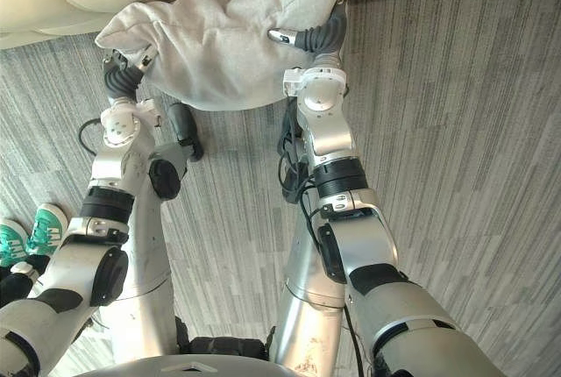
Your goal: Pick up cushions and gather them together orderly.
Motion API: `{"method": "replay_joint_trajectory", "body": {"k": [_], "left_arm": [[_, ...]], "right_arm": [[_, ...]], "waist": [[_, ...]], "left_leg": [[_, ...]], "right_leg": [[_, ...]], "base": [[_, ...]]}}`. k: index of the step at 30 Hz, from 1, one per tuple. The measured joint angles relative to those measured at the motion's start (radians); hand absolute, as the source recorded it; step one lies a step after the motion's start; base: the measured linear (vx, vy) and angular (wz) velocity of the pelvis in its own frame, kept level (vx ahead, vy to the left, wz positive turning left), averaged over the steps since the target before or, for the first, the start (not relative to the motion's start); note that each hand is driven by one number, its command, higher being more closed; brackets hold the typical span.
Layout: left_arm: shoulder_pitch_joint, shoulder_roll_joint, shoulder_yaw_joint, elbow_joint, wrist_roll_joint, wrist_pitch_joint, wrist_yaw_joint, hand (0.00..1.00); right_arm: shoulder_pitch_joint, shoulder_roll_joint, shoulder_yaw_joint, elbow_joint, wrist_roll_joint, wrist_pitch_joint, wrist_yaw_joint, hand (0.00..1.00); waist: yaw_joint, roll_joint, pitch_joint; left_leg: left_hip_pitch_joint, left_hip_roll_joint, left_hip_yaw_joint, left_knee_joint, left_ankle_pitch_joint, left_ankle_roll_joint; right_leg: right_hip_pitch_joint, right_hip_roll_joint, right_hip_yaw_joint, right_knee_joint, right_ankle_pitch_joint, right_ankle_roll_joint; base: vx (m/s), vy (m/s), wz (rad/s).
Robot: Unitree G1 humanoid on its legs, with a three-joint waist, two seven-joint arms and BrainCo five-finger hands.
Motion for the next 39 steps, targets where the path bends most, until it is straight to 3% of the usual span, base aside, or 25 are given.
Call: {"method": "replay_joint_trajectory", "body": {"k": [11, 26, 30, 37, 39], "left_arm": [[-0.045, 0.047, -0.033, 0.000, 0.043, 0.031, 0.035, 1.00], [-0.029, 0.079, -0.068, -0.087, 0.054, 0.045, 0.032, 1.00], [0.055, 0.065, -0.068, -0.201, 0.032, 0.044, 0.032, 1.00], [0.281, -0.002, -0.068, -0.415, 0.036, 0.029, 0.037, 1.00], [0.377, -0.044, -0.083, -0.467, 0.043, 0.020, 0.037, 1.00]], "right_arm": [[0.028, 0.040, 0.000, -0.009, 0.155, -0.055, -0.021, 1.00], [0.136, 0.086, -0.040, -0.127, 0.236, -0.069, -0.020, 1.00], [0.203, 0.112, -0.039, -0.182, 0.235, -0.068, -0.020, 1.00], [0.392, 0.169, -0.024, -0.331, 0.213, -0.068, -0.012, 1.00], [0.482, 0.174, -0.009, -0.364, 0.209, -0.070, -0.001, 1.00]], "waist": [[-0.018, 0.000, 0.000], [-0.030, -0.001, 0.000], [-0.032, -0.002, -0.001], [-0.026, -0.004, -0.004], [-0.023, -0.007, -0.059]], "left_leg": [[-0.025, 0.014, -0.013, 0.000, 0.001, -0.002], [-0.022, 0.029, -0.018, 0.006, 0.005, -0.009], [0.063, 0.028, -0.015, -0.057, 0.027, -0.015], [0.361, 0.012, -0.011, -0.231, 0.058, -0.037], [0.452, 0.008, -0.006, -0.274, 0.055, -0.041]], "right_leg": [[-0.016, 0.021, -0.008, -0.009, 0.001, 0.002], [-0.004, 0.033, -0.014, -0.021, 0.011, -0.006], [0.085, 0.033, -0.033, -0.082, 0.024, -0.016], [0.383, 0.045, -0.069, -0.231, 0.031, -0.028], [0.478, 0.046, -0.082, -0.272, 0.023, -0.027]], "base": [[-0.04, -0.008, -0.03], [-0.04, -0.010, -0.04], [-0.04, -0.034, 0.05], [-0.02, -0.076, 0.10], [0.05, -0.084, 0.11]]}}
